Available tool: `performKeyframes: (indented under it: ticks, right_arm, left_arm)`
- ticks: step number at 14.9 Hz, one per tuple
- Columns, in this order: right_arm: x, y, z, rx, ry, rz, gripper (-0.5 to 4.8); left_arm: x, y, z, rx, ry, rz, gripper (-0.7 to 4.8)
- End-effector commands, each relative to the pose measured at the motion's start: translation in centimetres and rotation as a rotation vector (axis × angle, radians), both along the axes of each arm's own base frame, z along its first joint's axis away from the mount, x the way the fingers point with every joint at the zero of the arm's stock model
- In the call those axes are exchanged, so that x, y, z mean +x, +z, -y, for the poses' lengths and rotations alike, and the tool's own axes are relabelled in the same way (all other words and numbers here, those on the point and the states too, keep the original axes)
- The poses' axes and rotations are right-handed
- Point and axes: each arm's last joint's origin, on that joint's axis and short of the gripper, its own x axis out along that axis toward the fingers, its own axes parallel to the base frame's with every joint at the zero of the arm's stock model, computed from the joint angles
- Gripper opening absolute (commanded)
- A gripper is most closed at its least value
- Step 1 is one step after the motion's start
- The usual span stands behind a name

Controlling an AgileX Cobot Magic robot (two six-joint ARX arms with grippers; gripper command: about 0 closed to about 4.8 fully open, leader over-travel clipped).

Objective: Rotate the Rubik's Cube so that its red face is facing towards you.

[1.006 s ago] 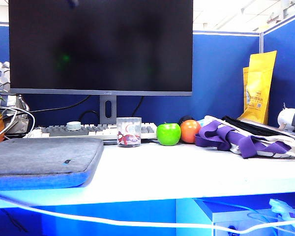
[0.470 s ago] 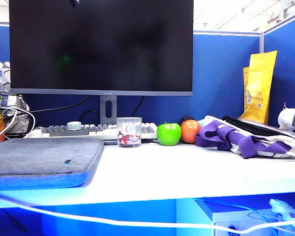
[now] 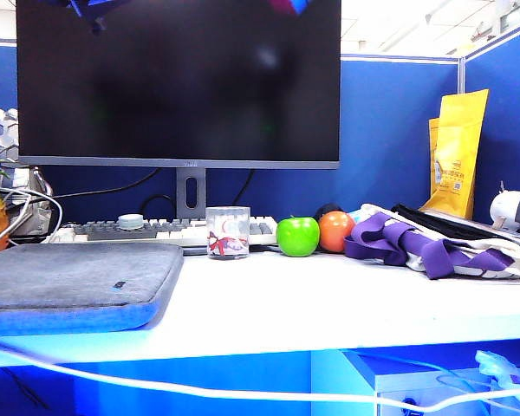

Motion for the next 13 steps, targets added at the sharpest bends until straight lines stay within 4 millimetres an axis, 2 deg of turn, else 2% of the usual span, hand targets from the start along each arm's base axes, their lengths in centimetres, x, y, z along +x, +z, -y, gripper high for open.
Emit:
performKeyframes:
  ticks: [1, 4, 6, 10, 12, 13]
  right_arm:
    - [1.7, -2.1, -0.4, 0.08, 0.105, -0.118, -0.02]
    - [4.5, -6.8, -0.1, 0.079, 0.091, -0.35, -0.02]
    - [5.6, -9.4, 0.1, 0.037, 0.05, -0.458, -0.02]
    - [5.7, -15.2, 0.3, -0.353, -0.122, -0.62, -0.02]
    - [5.5, -16.6, -0.7, -0.43, -0.128, -0.646, -0.02]
    - [5.4, -17.3, -1.3, -0.526, -0.152, -0.623, -0.02]
  left_arm:
    - [-0.2, 0.1, -0.2, 0.016, 0.015, -0.005, -0.05]
    - [-0.3, -0.1, -0.2, 0.035, 0.028, -0.029, -0.06]
    - [-0.4, -0.1, -0.2, 0.036, 0.028, -0.04, -0.06]
    - [-0.4, -0.1, -0.1, 0.034, 0.024, -0.04, -0.05]
    - [-0.4, -0.1, 0.0, 0.034, 0.021, -0.041, -0.06]
    - [-0.4, -0.2, 0.0, 0.04, 0.024, -0.039, -0.06]
